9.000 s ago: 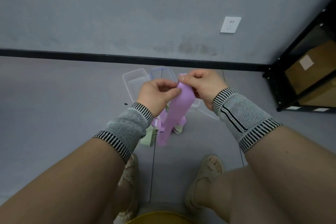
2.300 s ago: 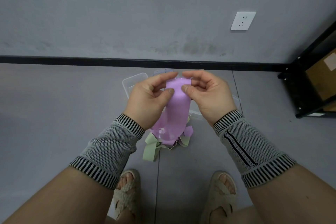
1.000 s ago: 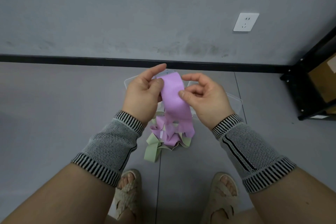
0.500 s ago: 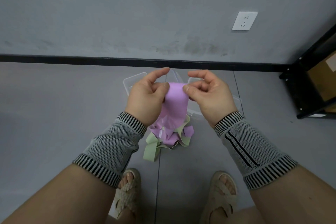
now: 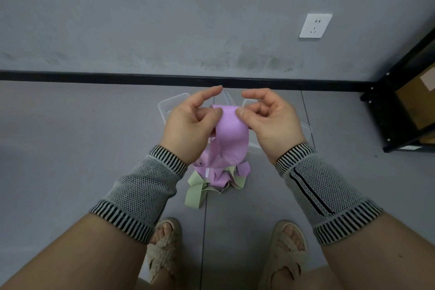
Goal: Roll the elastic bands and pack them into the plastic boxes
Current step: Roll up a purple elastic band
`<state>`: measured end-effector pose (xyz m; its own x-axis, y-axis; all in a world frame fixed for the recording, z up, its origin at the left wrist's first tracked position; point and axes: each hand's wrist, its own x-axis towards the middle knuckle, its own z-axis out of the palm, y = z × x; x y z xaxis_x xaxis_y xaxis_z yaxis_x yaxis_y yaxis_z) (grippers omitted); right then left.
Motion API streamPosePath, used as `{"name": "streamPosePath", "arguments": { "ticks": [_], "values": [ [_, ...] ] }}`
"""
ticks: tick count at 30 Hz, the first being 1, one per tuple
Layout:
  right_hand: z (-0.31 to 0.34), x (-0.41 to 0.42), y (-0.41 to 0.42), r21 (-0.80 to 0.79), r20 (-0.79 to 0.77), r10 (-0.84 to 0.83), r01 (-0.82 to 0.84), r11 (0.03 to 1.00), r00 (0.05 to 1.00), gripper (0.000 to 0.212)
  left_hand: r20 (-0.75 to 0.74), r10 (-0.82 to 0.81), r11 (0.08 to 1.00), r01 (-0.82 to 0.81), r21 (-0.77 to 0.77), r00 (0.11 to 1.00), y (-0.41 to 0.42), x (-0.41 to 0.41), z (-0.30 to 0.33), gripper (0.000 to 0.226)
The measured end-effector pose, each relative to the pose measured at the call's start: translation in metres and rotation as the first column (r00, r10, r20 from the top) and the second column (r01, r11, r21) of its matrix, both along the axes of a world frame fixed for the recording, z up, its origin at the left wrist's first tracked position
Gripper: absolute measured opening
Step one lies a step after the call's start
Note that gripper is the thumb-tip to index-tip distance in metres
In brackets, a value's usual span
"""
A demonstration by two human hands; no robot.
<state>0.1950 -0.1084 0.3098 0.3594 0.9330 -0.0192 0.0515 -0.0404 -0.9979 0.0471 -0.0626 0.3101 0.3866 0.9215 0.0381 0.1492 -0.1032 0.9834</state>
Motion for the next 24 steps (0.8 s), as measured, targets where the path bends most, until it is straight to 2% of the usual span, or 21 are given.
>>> {"name": "streamPosePath", "arguments": {
  "ticks": [4,8,10,14,20,24],
  "values": [
    [0.0055,0.0000,0.0015,0.039,-0.063,-0.098,0.101,0.994,0.993,0.024,-0.064,-0.035,0.999,0.037,0.037,0.997,-0.0064,0.0038,-0.0036,0.038],
    [0.0047,-0.0005,-0.0025,0.036,-0.081,0.036,-0.033,0.999,0.996,0.027,-0.004,0.084,0.996,-0.084,-0.021,0.996,-0.0003,0.0018,-0.0042,0.040],
    [0.0042,-0.0006,-0.0030,0.042,-0.074,0.069,-0.066,0.997,0.995,0.031,0.038,0.096,0.993,-0.093,-0.066,0.995,0.0023,0.0000,-0.0015,0.036],
    [0.0039,-0.0008,-0.0003,0.050,-0.083,0.023,-0.019,0.999,0.996,0.033,0.014,-0.019,0.999,0.019,-0.030,1.000,-0.0060,0.0044,-0.0025,0.037],
    [0.0003,0.0016,-0.0003,0.029,-0.014,0.052,-0.052,0.998,0.999,0.037,0.039,0.053,0.998,-0.051,-0.044,0.998,0.0002,0.0002,0.0019,0.040],
    [0.0002,0.0012,0.0005,0.041,-0.015,0.012,-0.011,0.999,1.000,0.034,0.012,0.024,0.999,-0.024,-0.026,1.000,-0.0016,0.0013,0.0012,0.038]
  ]
}}
